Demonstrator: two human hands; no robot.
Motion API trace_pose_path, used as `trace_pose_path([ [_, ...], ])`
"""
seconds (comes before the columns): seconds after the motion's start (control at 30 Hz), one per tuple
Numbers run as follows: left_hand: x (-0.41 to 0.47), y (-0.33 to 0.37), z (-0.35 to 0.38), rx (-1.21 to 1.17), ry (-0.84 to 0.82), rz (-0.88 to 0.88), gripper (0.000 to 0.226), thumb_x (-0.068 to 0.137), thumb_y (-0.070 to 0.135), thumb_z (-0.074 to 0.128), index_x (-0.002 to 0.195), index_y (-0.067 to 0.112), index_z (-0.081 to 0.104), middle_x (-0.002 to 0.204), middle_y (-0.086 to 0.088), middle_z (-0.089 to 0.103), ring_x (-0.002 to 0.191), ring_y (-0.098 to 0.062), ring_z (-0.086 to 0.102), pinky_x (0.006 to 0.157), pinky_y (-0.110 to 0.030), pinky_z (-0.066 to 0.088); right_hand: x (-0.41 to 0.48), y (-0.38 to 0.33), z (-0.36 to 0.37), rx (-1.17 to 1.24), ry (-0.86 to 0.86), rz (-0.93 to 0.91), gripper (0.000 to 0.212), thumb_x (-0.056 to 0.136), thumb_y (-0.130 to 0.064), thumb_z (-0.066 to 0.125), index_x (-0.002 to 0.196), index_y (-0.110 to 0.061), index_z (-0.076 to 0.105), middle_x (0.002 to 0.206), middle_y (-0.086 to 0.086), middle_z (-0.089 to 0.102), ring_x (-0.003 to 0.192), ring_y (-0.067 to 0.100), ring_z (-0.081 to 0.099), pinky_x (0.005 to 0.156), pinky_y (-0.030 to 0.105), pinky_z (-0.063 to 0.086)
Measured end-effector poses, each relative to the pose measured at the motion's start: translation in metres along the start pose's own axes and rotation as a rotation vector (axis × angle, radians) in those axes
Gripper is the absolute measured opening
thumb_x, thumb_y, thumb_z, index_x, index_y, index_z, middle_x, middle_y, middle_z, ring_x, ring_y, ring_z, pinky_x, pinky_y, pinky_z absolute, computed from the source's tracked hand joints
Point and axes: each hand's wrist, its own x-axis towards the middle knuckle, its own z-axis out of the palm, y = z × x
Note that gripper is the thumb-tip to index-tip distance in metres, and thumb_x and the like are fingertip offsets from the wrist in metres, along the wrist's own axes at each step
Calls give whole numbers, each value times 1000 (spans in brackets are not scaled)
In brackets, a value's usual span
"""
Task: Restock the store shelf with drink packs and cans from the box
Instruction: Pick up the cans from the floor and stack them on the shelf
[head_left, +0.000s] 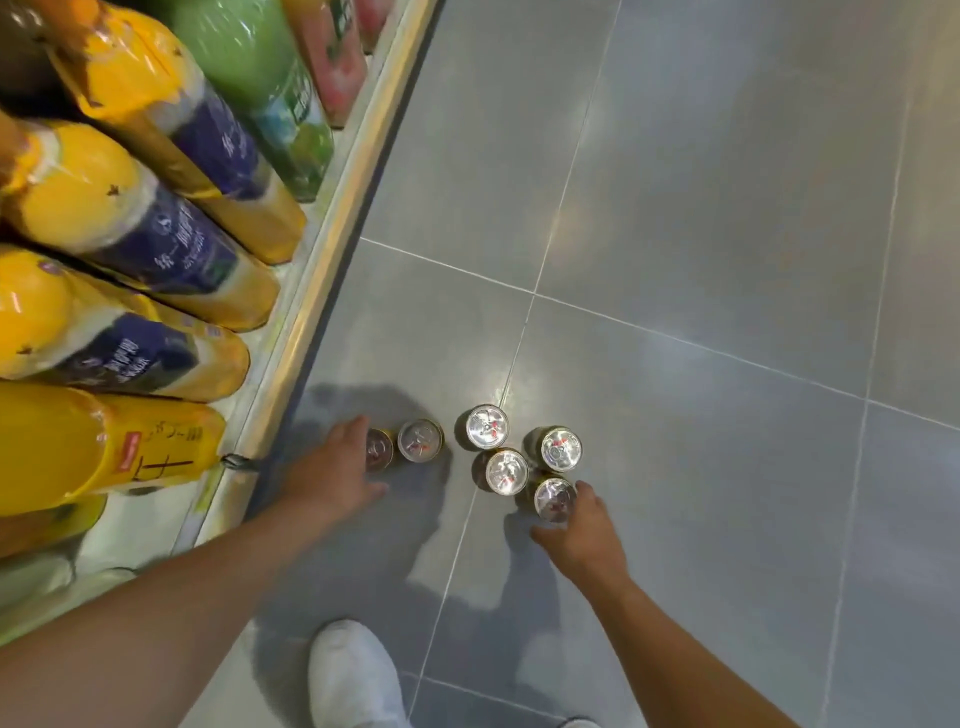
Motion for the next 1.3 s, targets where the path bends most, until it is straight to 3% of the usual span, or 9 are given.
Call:
trace_pose_path([
  [0.07, 12, -2, 8, 31, 10, 0, 90, 78, 49, 77, 148, 21, 26, 147, -5, 41, 126, -28, 53, 94, -42, 51, 10, 1, 9, -9, 28, 0, 63, 71, -35, 76, 124, -21, 46, 121, 2, 58, 101, 26, 63, 85, 43, 54],
  [0.23, 21, -9, 18, 38, 91, 32, 63, 80, 42, 76, 129, 25, 41, 128, -2, 58, 109, -29, 63, 83, -40, 55, 15, 2, 22, -33, 154, 2, 56, 78, -47, 72, 124, -29, 46, 120, -4, 63, 103, 23, 64, 77, 37, 50],
  [0.53, -22, -16, -11, 33, 99, -11, 54, 78, 43, 76, 119, 26, 45, 119, -2, 64, 105, -29, 64, 78, -38, 55, -27, -2, -2, -124, 119, -6, 49, 88, -42, 67, 129, -25, 48, 124, 1, 66, 106, 26, 65, 87, 44, 56],
  [0.7, -80, -3, -59, 62, 137, -13, 58, 81, 46, 72, 128, 31, 42, 124, 1, 61, 107, -27, 64, 74, -35, 51, -87, -11, -54, -131, 121, -78, 52, 86, -44, 70, 129, -25, 48, 125, 1, 66, 108, 26, 65, 89, 44, 55],
  [0.87, -168, 31, -132, -34, 221, -27, 65, 78, 49, 73, 133, 36, 42, 120, 9, 64, 103, -24, 66, 68, -29, 44, -169, -34, -134, -118, 147, -185, 60, 82, -45, 75, 132, -28, 47, 122, -3, 68, 105, 23, 67, 85, 36, 54],
  [1.03, -298, 64, -201, -199, 319, -6, 66, 74, 45, 74, 134, 32, 49, 118, 6, 66, 103, -24, 65, 78, -32, 53, -273, -56, -220, -113, 115, -369, 66, 83, -38, 78, 138, -23, 46, 129, 1, 66, 107, 20, 66, 89, 34, 54],
  [1.17, -410, 81, -258, -255, 292, 8, 64, 77, 47, 72, 133, 36, 43, 122, 9, 65, 110, -21, 64, 84, -36, 53, -363, -72, -283, -238, 91, -540, 71, 85, -42, 75, 144, -23, 41, 136, 1, 61, 116, 23, 62, 93, 32, 49],
  [1.3, -522, 87, -303, -278, 390, 25, 71, 76, 55, 74, 136, 39, 41, 128, 10, 63, 114, -20, 62, 85, -35, 52, -451, -90, -333, -270, 94, -722, 74, 82, -47, 76, 143, -25, 40, 129, -3, 62, 111, 19, 61, 85, 27, 45],
])
